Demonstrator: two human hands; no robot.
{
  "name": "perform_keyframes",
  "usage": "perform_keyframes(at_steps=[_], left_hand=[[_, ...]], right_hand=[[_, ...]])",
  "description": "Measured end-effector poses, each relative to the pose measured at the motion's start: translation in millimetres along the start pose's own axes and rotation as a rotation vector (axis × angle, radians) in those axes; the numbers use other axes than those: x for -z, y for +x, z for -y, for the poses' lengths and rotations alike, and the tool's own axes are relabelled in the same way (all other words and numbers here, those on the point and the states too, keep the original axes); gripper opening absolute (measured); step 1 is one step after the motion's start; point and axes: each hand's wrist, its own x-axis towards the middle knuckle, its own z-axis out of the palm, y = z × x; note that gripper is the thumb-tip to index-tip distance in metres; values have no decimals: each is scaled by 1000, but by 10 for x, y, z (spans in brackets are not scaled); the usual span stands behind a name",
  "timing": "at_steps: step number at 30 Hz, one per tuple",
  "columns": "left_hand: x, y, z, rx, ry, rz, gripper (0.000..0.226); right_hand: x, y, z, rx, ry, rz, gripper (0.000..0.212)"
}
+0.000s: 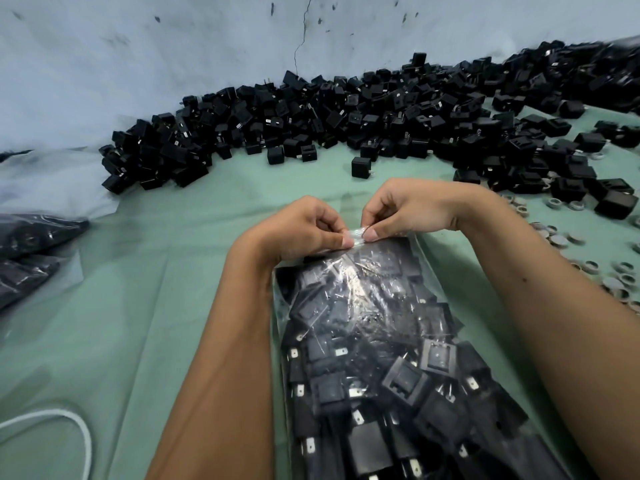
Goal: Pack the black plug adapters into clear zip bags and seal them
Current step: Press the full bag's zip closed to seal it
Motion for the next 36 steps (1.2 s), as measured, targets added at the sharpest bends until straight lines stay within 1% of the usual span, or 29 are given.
perform_keyframes(at_steps=[4, 8, 13, 18, 21, 25, 28, 31, 34, 36], left_hand=[[95, -36, 48, 44, 42, 8, 10], [69, -30, 17, 25, 73, 8, 11], [26, -21, -20, -3, 54, -26, 8], [96, -71, 39, 24, -13, 22, 9], [65, -53, 38, 0, 9, -3, 12], [66, -55, 48, -5, 6, -32, 14], [121, -87, 96, 20, -35, -50, 13], [166, -84, 101, 67, 0, -22, 10], [153, -64, 76, 52, 19, 8, 11], [132, -64, 89, 30, 21, -1, 13]], right_hand=[[73, -61, -59, -30, 26, 39, 8], [26, -3, -21, -21, -22, 9, 5], [-54, 72, 49, 56, -67, 1, 7], [-34, 44, 36, 30, -83, 13, 8], [-75, 85, 67, 28, -127, 1, 8], [-121, 118, 93, 84, -87, -12, 7], [-104, 101, 55, 85, -54, 2, 8], [-89, 86, 44, 62, -63, 3, 8], [-128, 105, 80, 50, -66, -10, 8], [-188, 148, 131, 68, -91, -21, 12]])
